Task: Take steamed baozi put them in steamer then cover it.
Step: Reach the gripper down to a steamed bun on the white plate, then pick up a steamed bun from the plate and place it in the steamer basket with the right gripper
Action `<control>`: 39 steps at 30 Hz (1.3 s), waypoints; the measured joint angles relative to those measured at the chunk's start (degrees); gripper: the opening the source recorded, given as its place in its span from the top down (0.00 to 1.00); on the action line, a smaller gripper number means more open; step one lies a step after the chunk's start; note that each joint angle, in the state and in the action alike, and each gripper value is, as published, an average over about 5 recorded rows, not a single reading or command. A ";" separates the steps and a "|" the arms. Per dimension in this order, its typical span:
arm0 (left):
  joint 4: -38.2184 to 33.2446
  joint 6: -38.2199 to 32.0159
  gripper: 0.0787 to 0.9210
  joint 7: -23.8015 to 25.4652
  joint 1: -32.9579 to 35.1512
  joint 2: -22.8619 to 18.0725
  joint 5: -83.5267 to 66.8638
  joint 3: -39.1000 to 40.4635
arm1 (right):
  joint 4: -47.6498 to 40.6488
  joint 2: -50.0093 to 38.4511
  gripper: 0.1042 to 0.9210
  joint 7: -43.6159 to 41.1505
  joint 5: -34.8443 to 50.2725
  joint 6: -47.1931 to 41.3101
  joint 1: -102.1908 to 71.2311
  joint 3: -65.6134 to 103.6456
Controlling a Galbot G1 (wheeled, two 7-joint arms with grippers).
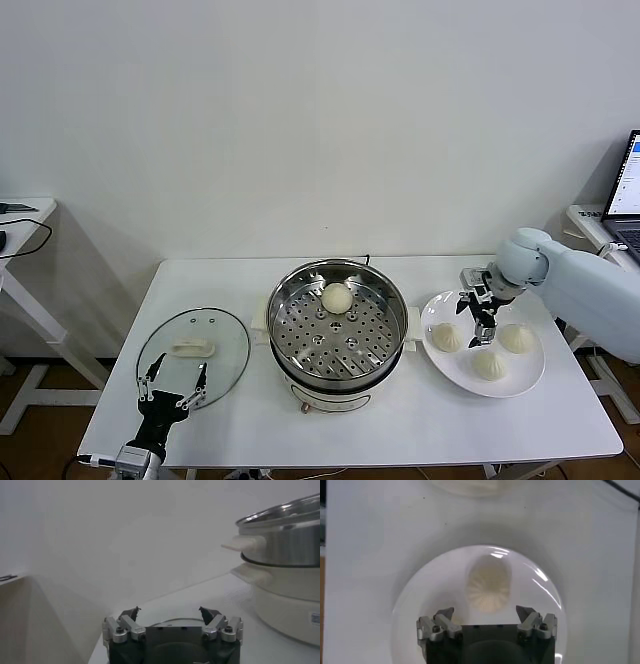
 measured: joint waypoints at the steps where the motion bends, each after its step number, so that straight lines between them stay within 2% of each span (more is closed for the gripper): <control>1: 0.00 0.00 0.12 0.00 0.02 0.00 0.01 -0.02 | -0.37 0.29 0.12 0.20 -0.23 -0.07 -0.56 0.46; 17: 0.20 -0.15 0.12 0.11 0.07 0.06 0.04 -0.21 | -3.96 3.66 0.14 2.08 -2.86 -0.59 -5.14 4.36; 26: 0.46 -0.19 0.12 0.16 -0.20 0.04 0.04 -0.24 | -4.46 4.18 0.37 2.17 -3.42 -0.70 -5.92 5.10; 39: 0.33 -0.32 0.12 0.25 0.04 -0.07 0.04 -0.24 | -3.72 3.43 0.36 1.64 -3.18 -0.76 -5.75 5.33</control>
